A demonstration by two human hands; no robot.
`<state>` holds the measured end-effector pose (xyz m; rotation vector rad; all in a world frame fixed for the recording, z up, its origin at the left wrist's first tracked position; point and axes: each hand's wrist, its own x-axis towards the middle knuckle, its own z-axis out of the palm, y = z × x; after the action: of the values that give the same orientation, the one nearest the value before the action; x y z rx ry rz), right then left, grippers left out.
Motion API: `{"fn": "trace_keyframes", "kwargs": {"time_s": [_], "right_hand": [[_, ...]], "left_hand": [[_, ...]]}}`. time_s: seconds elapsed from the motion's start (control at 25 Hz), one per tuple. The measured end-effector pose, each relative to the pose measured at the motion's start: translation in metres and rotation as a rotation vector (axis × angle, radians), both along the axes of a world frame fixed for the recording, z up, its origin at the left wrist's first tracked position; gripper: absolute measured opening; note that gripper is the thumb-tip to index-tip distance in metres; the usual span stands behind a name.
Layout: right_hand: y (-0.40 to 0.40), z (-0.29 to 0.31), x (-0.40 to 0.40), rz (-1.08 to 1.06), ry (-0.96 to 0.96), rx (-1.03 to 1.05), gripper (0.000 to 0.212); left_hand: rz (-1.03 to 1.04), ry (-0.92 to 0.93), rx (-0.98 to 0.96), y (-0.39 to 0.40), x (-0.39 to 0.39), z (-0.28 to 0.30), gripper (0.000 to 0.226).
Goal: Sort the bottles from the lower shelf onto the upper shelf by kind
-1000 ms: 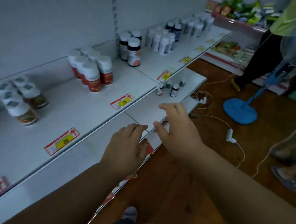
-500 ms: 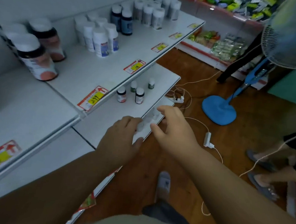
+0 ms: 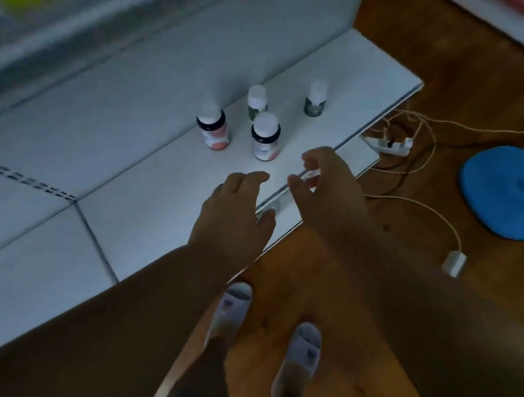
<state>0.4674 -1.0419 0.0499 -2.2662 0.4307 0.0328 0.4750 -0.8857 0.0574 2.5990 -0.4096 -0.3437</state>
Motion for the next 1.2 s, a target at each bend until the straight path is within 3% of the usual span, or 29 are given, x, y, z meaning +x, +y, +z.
{"fn": "trace_keyframes", "kwargs": {"time_s": [0.12,0.24,0.32,0.52,0.68,0.76,0.84,0.92,1.04,1.2], "right_hand": [[-0.012,-0.079,0.055,-0.053,0.016,0.047,0.058],[-0.011,-0.126,0.107,-0.065,0.013,0.2,0.087],[-0.005,-0.144,0.133,-0.017,-0.025,0.253,0.095],[-0.003,-0.144,0.125,-0.068,-0.093,0.467,0.06],[-0.007,-0.059,0.057,-0.238,-0.022,0.839,0.061],[-0.005,0.013,0.016,-0.229,0.063,1.005,0.072],[-0.002,0.083,-0.02,-0.161,0.101,1.112,0.07],[0.002,0.146,-0.052,-0.118,0.097,1.163,0.064],[0.01,0.221,-0.085,-0.117,0.051,1.152,0.072],[0.03,0.294,-0.11,-0.015,0.052,1.176,0.067]], "left_hand": [[0.069,0.04,-0.035,-0.008,0.037,-0.069,0.055],[0.093,0.007,-0.03,-0.002,0.068,-0.109,0.054],[0.094,-0.01,-0.006,0.003,0.086,-0.125,0.056],[0.199,0.068,-0.169,0.009,0.094,-0.117,0.054],[0.209,0.19,-0.25,0.004,0.041,-0.032,0.054],[0.205,0.259,-0.366,0.0,0.005,0.027,0.069],[0.251,0.327,-0.48,-0.004,-0.029,0.091,0.075],[0.292,0.371,-0.566,-0.007,-0.064,0.157,0.079],[0.288,0.303,-0.66,-0.002,-0.109,0.236,0.068],[0.27,0.234,-0.656,0.019,-0.145,0.294,0.057]]}}
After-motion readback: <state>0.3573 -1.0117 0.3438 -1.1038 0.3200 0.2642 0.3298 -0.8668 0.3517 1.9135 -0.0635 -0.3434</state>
